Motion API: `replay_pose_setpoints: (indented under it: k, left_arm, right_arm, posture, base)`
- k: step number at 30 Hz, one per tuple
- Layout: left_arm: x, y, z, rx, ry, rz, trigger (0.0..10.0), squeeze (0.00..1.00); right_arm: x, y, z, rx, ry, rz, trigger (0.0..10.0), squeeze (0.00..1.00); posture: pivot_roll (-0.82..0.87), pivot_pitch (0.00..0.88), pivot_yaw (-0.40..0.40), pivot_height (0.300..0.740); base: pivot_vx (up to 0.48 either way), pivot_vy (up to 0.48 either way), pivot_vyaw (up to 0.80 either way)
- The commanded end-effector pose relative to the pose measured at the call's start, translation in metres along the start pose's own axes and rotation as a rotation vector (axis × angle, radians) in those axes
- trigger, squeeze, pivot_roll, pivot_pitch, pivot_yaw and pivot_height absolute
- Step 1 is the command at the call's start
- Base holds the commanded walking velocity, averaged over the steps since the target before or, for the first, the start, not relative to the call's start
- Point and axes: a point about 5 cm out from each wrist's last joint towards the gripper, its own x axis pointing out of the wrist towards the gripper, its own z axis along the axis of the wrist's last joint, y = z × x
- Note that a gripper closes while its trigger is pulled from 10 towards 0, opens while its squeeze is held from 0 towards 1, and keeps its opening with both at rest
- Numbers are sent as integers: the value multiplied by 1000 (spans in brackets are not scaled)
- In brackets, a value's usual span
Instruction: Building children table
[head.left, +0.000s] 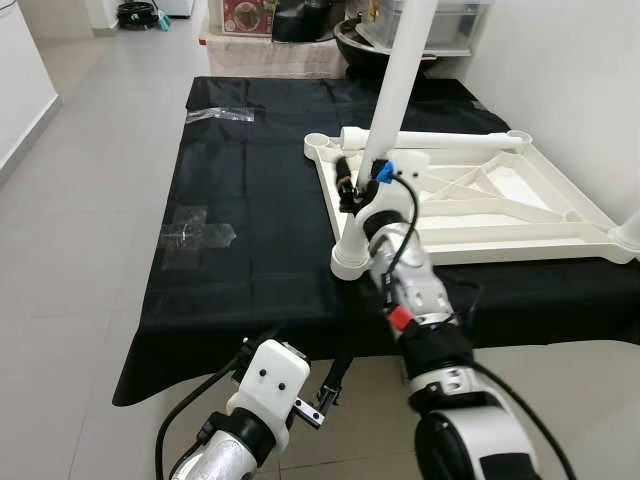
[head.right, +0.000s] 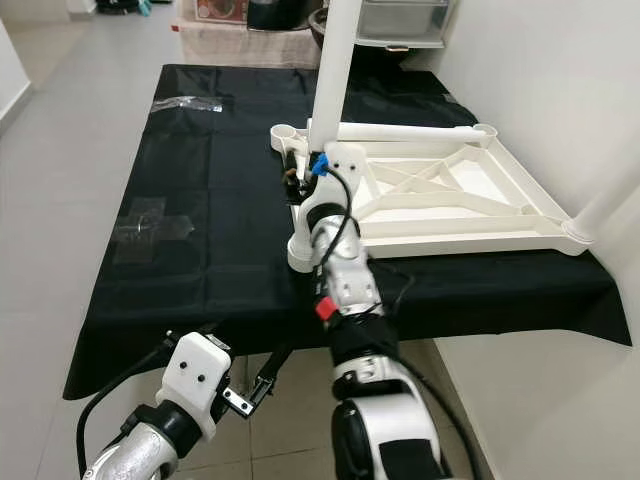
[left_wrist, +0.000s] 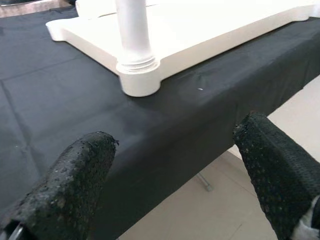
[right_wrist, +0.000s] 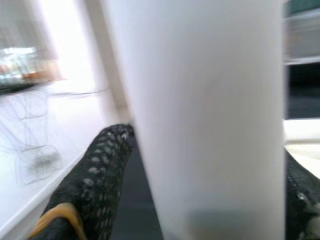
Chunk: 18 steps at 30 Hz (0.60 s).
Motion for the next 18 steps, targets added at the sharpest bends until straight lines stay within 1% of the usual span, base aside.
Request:
replay_pose_setpoints:
  k: [1,2,4,5,6,7,8,9,10,11,13,15,16,17,18]
  left_arm:
    - [-1,-1,-1,-3,7,-1,10000,0]
    - [-1,-2,-1,-4,7,-2,10000,0]
    - [-1,-2,-1,-4,7,-2,10000,0]
    - [-1,-2,-1,-4,8,-2,10000,0]
    - [-1,-2,-1,-4,8,-2,10000,0]
    - [-1,-2,-1,-3,7,-3,10000,0]
    - [-1,-2,-1,-2,7,-2,10000,0]
    - [-1,-2,-1,-2,7,-2,10000,0]
    - [-1,-2,-1,-2,7,-2,10000,0]
    - [-1,-2,-1,-2,7,-2,10000,0]
    - [-2,-3,-1,-2,7,-1,10000,0]
    - [-2,-3,-1,-2,7,-1,10000,0]
    - [-1,-3,-1,-1,7,-1,10000,0]
    - [-1,-3,-1,-1,7,-1,10000,0]
    - [-1,-3,-1,-1,6,0,10000,0]
  right_arm:
    - [0,14,1,55,21,241,10000,0]
    - [-4,17,0,69,56,385,10000,0]
    - [-4,17,0,69,56,385,10000,0]
    - [-7,19,-1,76,79,470,10000,0]
    - [-13,23,-4,77,131,609,10000,0]
    - [-19,26,-10,53,192,728,10000,0]
    - [-22,27,-13,38,233,803,10000,0]
    - [-22,27,-13,38,233,803,10000,0]
    - [-26,29,-18,16,277,875,10000,0]
    - [-26,29,-18,16,277,875,10000,0]
    - [-27,33,-25,-7,321,960,10000,0]
    - [-27,34,-26,-10,322,976,10000,0]
    - [-23,35,-26,-2,309,962,10000,0]
    - [-23,35,-26,-2,309,962,10000,0]
    - [-17,37,-25,21,289,918,0,0]
  posture:
    - [138,74,-92,740]
    - [140,74,-92,740]
    - [140,74,-92,740]
    - [140,74,-92,740]
    - [145,70,-94,740]
    - [147,69,-97,740]
    - [148,68,-97,740]
    - [148,68,-97,740]
    - [146,67,-97,740]
    - [146,67,-97,740]
    - [151,71,-99,740]
    - [151,71,-99,740]
    - [153,74,-104,740]
    - [153,74,-104,740]
    - [154,77,-105,740]
  base:
    - [0,0,0]
    - [0,0,0]
    - [0,0,0]
    - [0,0,0]
    - [0,0,0]
    - [0,0,0]
    - [0,0,0]
    - [0,0,0]
    - [0,0,0]
    - [0,0,0]
    - [0,0,0]
    - [0,0,0]
    - [0,0,0]
    - [0,0,0]
    - [0,0,0]
